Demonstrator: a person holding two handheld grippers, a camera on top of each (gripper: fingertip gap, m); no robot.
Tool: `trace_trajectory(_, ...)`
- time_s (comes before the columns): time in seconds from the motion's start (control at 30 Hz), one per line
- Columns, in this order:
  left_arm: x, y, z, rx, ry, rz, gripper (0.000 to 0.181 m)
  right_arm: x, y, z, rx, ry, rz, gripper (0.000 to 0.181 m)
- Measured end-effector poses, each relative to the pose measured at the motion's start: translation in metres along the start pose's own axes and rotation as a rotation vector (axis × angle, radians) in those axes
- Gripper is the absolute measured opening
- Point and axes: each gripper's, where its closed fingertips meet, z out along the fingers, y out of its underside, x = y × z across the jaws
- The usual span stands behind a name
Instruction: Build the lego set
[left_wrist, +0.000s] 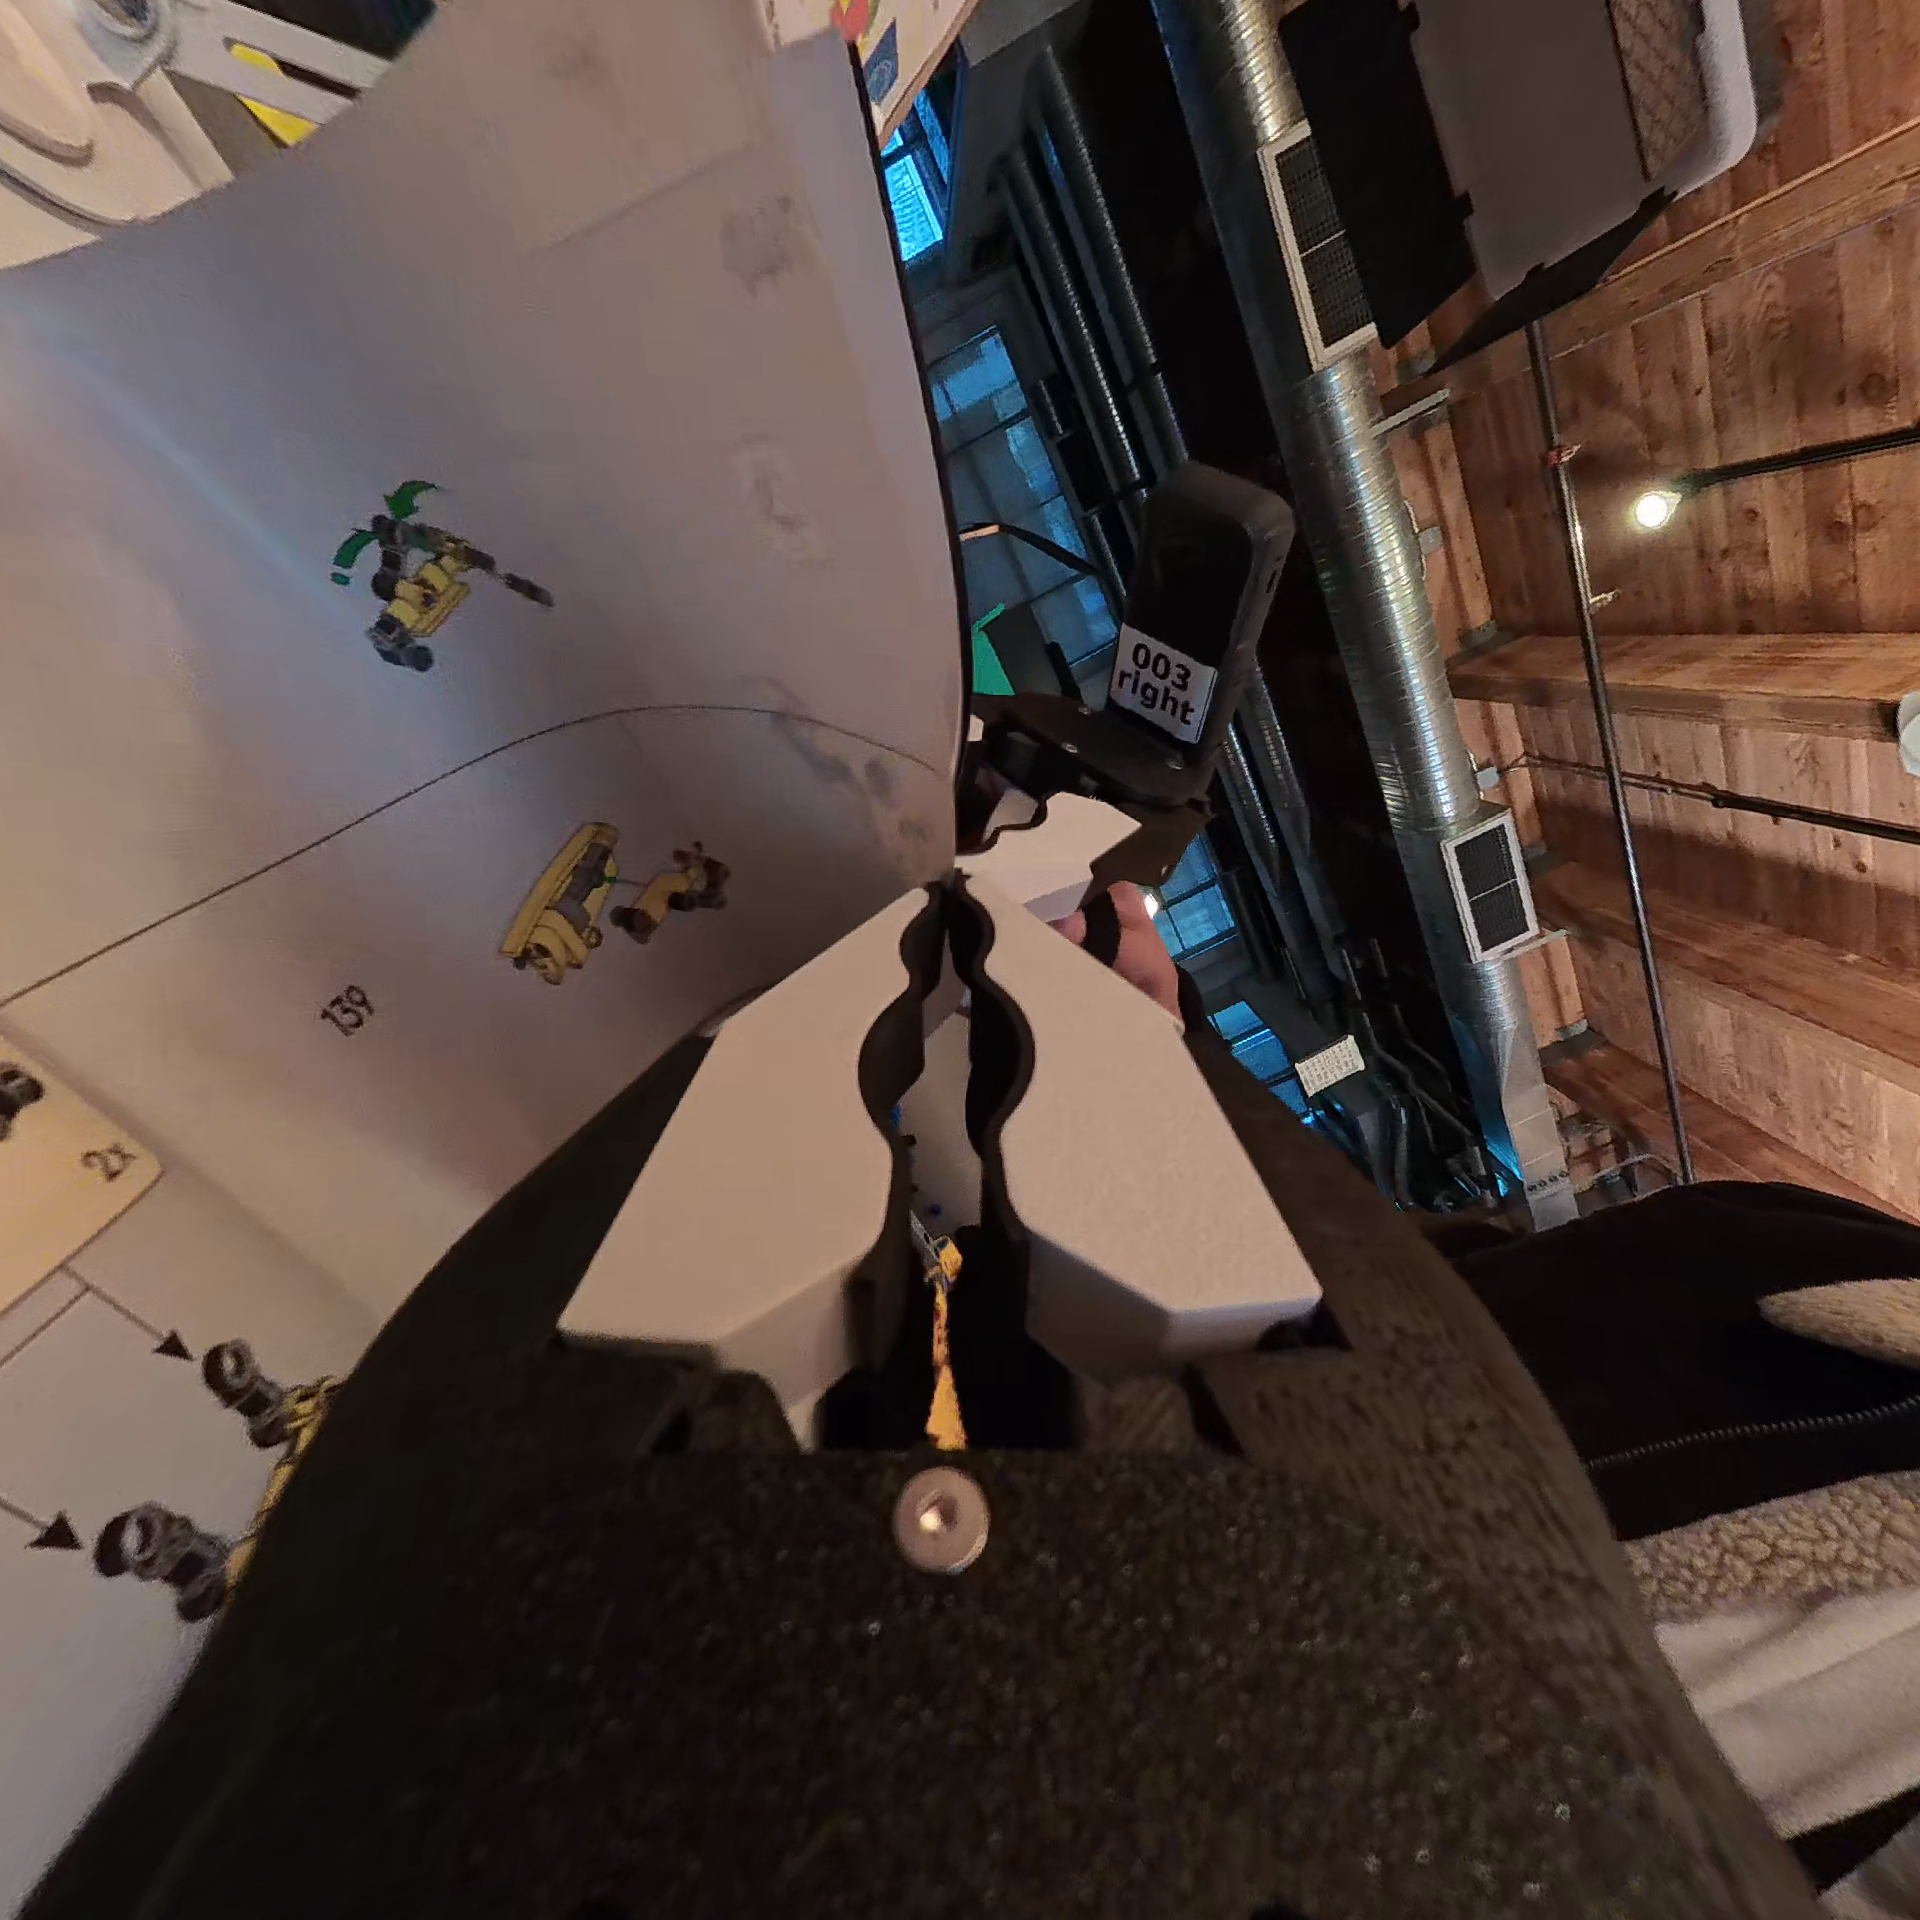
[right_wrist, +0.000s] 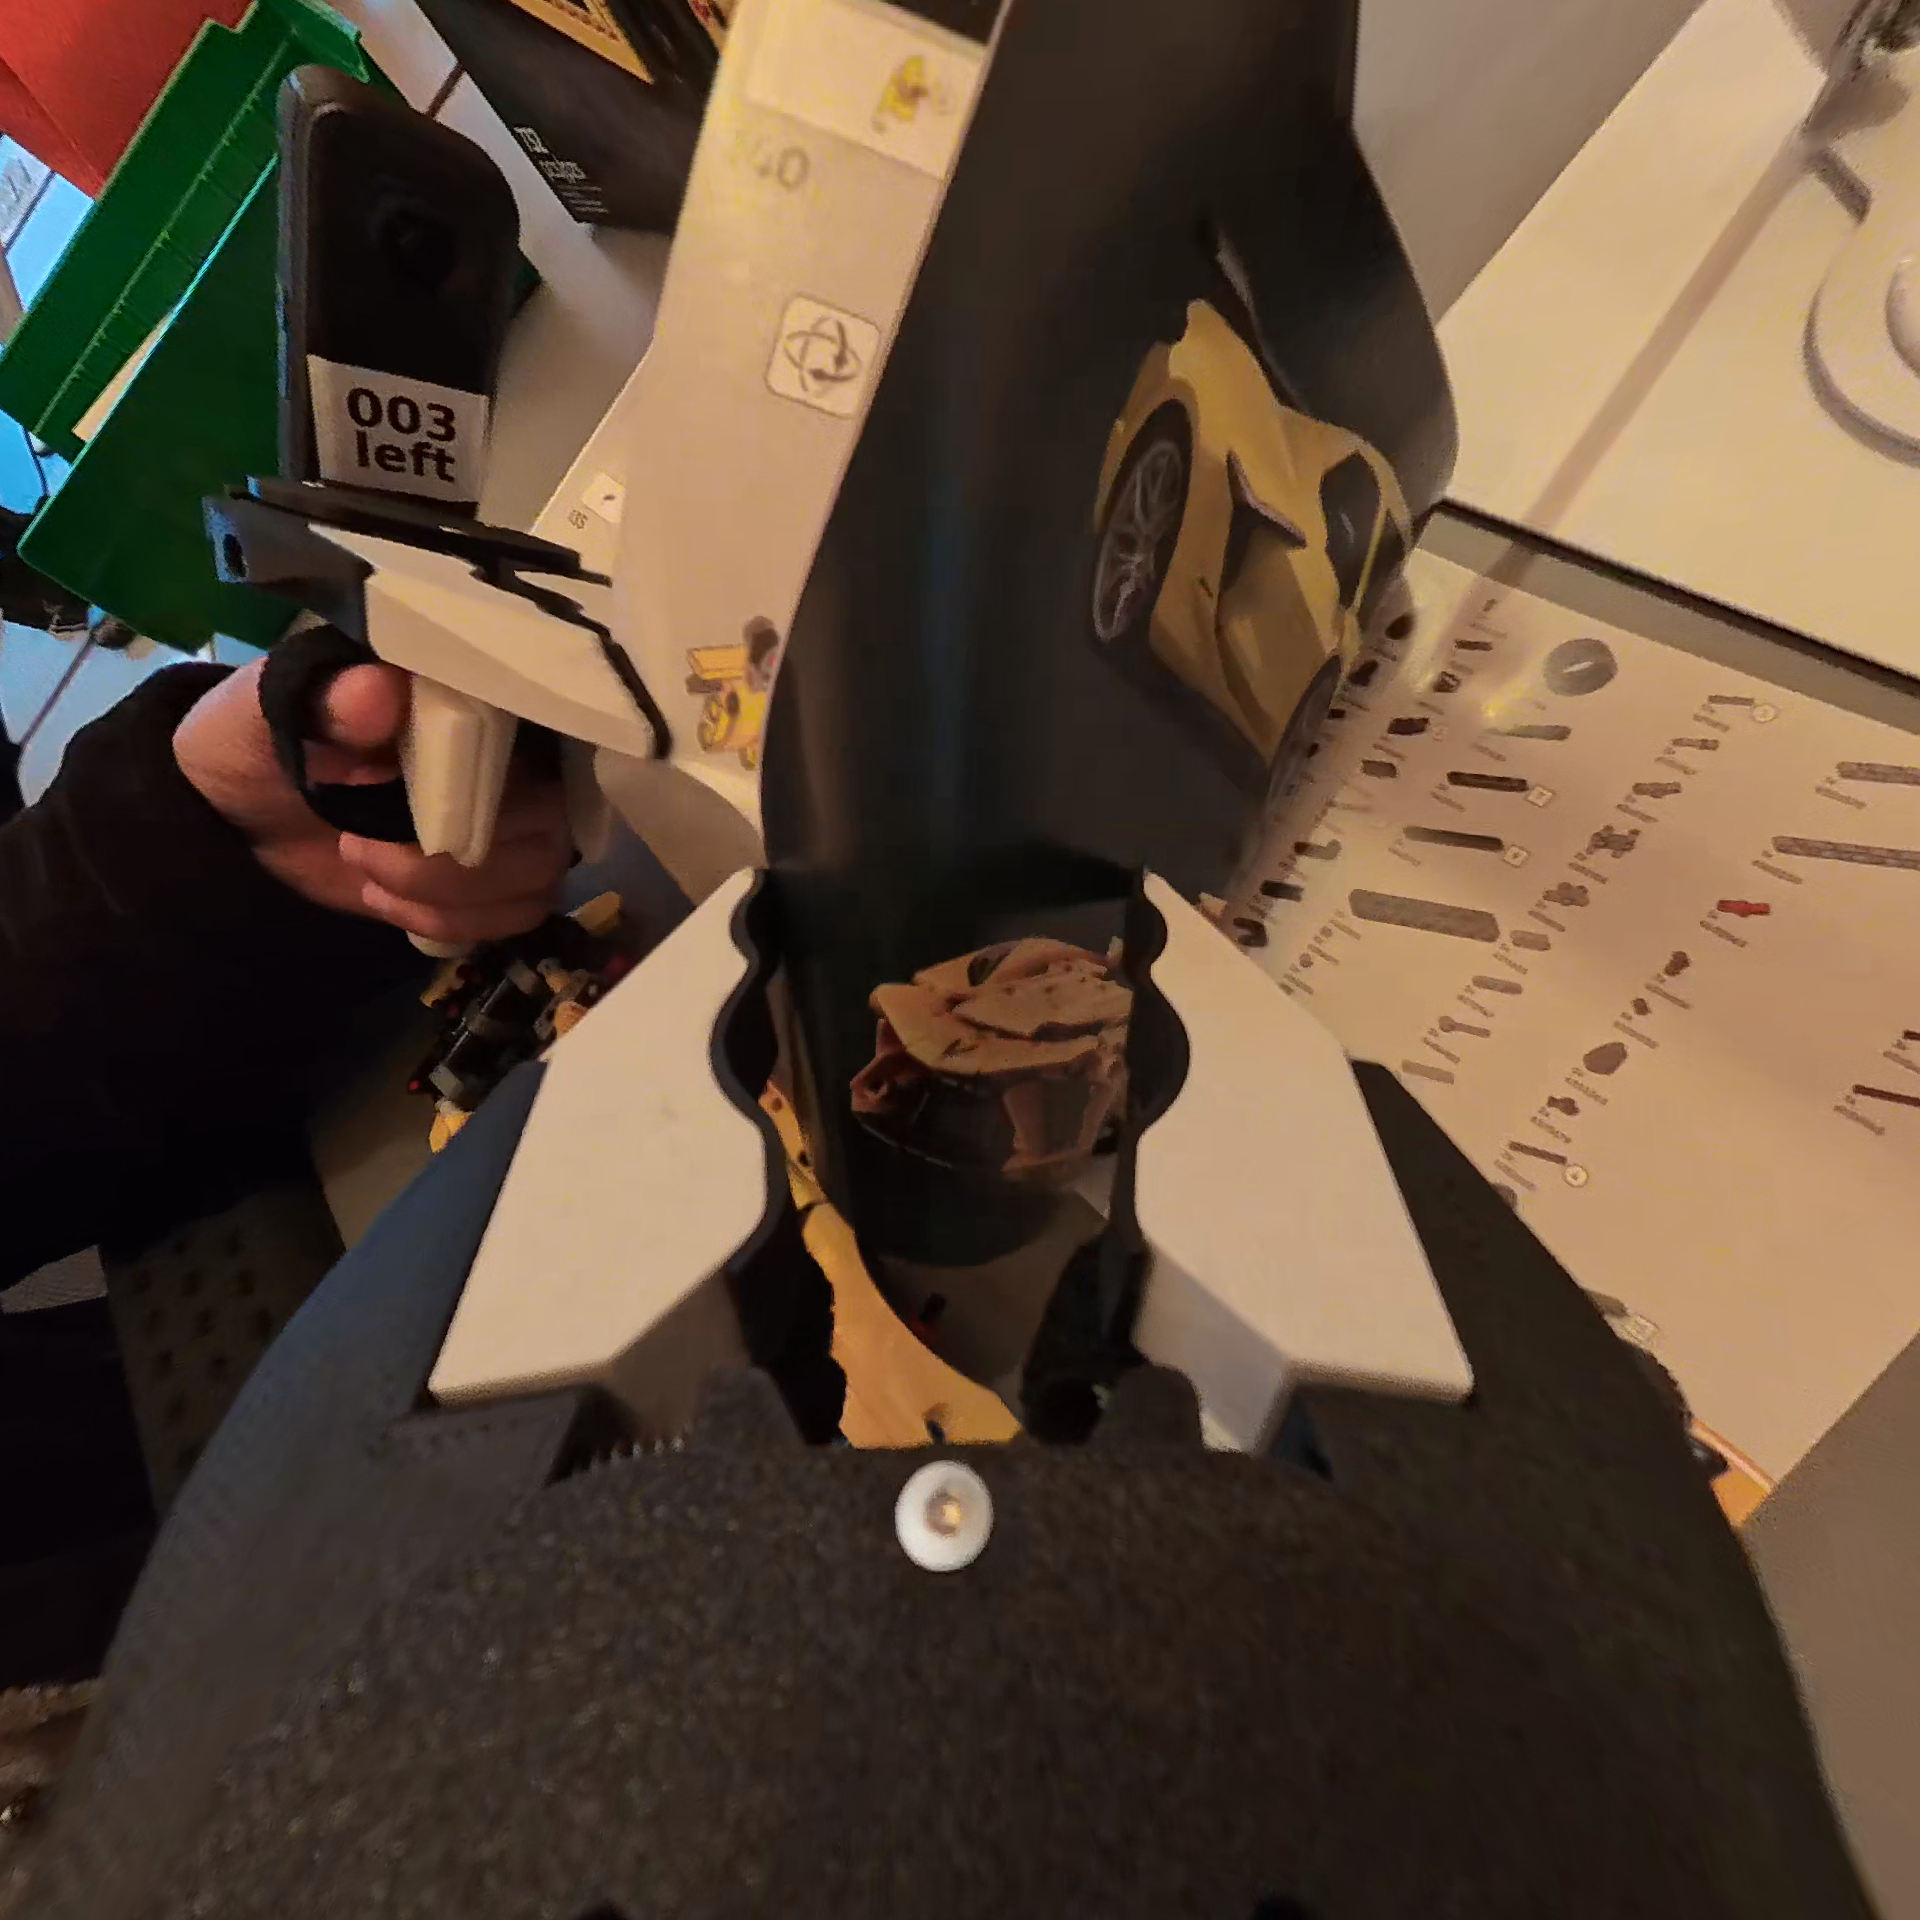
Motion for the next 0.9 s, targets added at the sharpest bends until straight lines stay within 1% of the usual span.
trace_trajectory(0.13,-0.005,-0.002,-0.006,-0.006,-0.033,0.003,0.0,0.016,0.004,-0.012,0.006,0.035,0.02,0.066)
trace_trajectory(0.17,-0.009,-0.001,-0.009,-0.023,-0.061,0.003,0.0,0.024,0.006,-0.017,0.004,0.063,0.018,0.066)
trace_trajectory(0.2,-0.015,0.002,-0.016,-0.068,-0.106,-0.002,0.0,0.035,0.008,-0.026,0.001,0.106,0.014,0.063)
trace_trajectory(0.23,-0.024,0.007,-0.028,-0.135,-0.171,0.0,0.0,0.05,0.011,-0.036,-0.008,0.177,0.01,0.065)
trace_trajectory(0.27,-0.031,0.011,-0.043,-0.207,-0.231,0.015,0.0,0.068,0.016,-0.048,-0.036,0.284,-0.011,0.077)
trace_trajectory(0.3,-0.033,0.011,-0.062,-0.256,-0.273,0.053,0.0,0.083,0.021,-0.06,-0.079,0.378,-0.068,0.079)
trace_trajectory(0.33,-0.036,0.007,-0.081,-0.283,-0.324,0.087,0.0,0.091,0.023,-0.068,-0.107,0.438,-0.138,0.085)
trace_trajectory(0.37,-0.039,0.0,-0.101,-0.295,-0.39,0.116,0.0,0.093,0.024,-0.07,-0.128,0.462,-0.204,0.092)
trace_trajectory(0.43,-0.043,-0.012,-0.138,-0.284,-0.502,0.158,0.0,0.085,0.024,-0.059,-0.172,0.416,-0.298,0.1)
trace_trajectory(0.53,-0.041,-0.027,-0.181,-0.234,-0.595,0.175,0.0,0.076,0.022,-0.028,-0.235,0.309,-0.373,0.1)
trace_trajectory(0.63,-0.038,-0.042,-0.216,-0.15,-0.669,0.17,0.0,0.091,0.035,-0.001,-0.337,0.231,-0.394,0.107)
trace_trajectory(0.7,-0.039,-0.045,-0.237,-0.126,-0.721,0.166,0.0,0.105,0.047,0.006,-0.401,0.242,-0.416,0.11)
trace_trajectory(0.77,-0.043,-0.045,-0.257,-0.13,-0.8,0.168,0.0,0.114,0.061,0.009,-0.462,0.244,-0.41,0.112)
trace_trajectory(0.8,-0.046,-0.043,-0.266,-0.139,-0.843,0.169,0.0,0.114,0.057,0.01,-0.415,0.238,-0.392,0.11)
trace_trajectory(0.9,-0.058,-0.033,-0.285,-0.21,-0.974,0.155,0.0,0.115,0.059,0.007,-0.366,0.249,-0.38,0.107)
